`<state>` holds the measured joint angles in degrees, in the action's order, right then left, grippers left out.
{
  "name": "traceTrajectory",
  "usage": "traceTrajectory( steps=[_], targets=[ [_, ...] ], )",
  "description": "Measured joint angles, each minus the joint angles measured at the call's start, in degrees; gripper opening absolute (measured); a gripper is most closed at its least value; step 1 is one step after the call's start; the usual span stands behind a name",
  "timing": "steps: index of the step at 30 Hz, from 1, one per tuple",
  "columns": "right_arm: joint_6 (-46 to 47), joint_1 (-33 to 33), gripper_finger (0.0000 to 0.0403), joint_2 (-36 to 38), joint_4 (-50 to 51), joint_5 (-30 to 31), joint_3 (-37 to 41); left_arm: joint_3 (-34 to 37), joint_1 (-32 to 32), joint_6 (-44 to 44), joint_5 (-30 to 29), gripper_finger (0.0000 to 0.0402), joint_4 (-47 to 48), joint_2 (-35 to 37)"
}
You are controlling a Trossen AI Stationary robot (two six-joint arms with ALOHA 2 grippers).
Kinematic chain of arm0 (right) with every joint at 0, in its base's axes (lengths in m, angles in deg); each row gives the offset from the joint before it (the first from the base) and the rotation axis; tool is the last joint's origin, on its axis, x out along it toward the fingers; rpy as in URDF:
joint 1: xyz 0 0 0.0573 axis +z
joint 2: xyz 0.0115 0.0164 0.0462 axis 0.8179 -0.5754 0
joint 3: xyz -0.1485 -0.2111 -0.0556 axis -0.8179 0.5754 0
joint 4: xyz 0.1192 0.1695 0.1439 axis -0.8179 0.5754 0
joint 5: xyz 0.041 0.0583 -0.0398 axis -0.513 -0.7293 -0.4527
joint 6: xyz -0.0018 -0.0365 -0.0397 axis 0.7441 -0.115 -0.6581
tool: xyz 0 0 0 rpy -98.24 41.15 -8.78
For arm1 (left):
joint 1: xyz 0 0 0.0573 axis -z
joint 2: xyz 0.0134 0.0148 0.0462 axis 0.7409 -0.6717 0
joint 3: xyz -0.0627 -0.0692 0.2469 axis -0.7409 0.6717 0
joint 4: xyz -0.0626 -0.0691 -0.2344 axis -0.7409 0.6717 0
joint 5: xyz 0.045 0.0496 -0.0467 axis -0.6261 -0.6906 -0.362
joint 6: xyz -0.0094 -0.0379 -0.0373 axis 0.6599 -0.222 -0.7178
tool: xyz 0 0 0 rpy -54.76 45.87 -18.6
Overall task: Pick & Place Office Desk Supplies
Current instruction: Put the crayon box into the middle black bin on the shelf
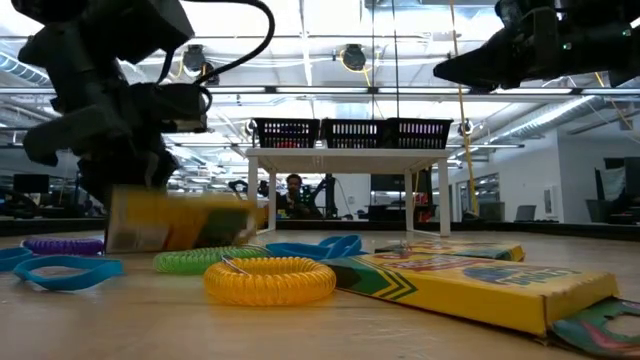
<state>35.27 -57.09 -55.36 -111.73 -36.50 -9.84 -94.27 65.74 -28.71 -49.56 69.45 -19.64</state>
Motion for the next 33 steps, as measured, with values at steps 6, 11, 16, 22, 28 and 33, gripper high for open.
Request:
traceTrajectory(
  steps=[6,11,16,22,28,33],
  targets=[
    [1.99,0.04,0.0088,-5.52,2.53,-1.83,-3.60,0.04,-0.01,0.07,-0.16,0.0104,-1.04,-0.73],
    [3.63,0.07,0.0121,-13.79,2.60,-6.06,-6.32,0.06,0.00,0.07,-0.52,0.0104,-1.10,-0.75],
    [4.72,0.07,0.0144,-23.02,2.76,-7.68,-8.57,-0.12,0.00,0.67,-0.22,0.0104,-0.84,-0.50],
    [4.26,-0.04,0.0148,-25.41,1.73,-7.59,-9.68,-4.01,0.38,0.57,2.49,0.0104,-1.35,2.91],
    [4.19,-0.04,0.0145,-23.90,1.29,-7.57,-9.75,-5.38,1.57,2.15,1.80,0.0104,-3.78,0.89],
    [4.70,0.09,0.0145,-23.87,1.53,-7.72,-9.73,-5.36,1.42,0.60,-2.96,0.0103,-2.16,-1.76]
  ],
)
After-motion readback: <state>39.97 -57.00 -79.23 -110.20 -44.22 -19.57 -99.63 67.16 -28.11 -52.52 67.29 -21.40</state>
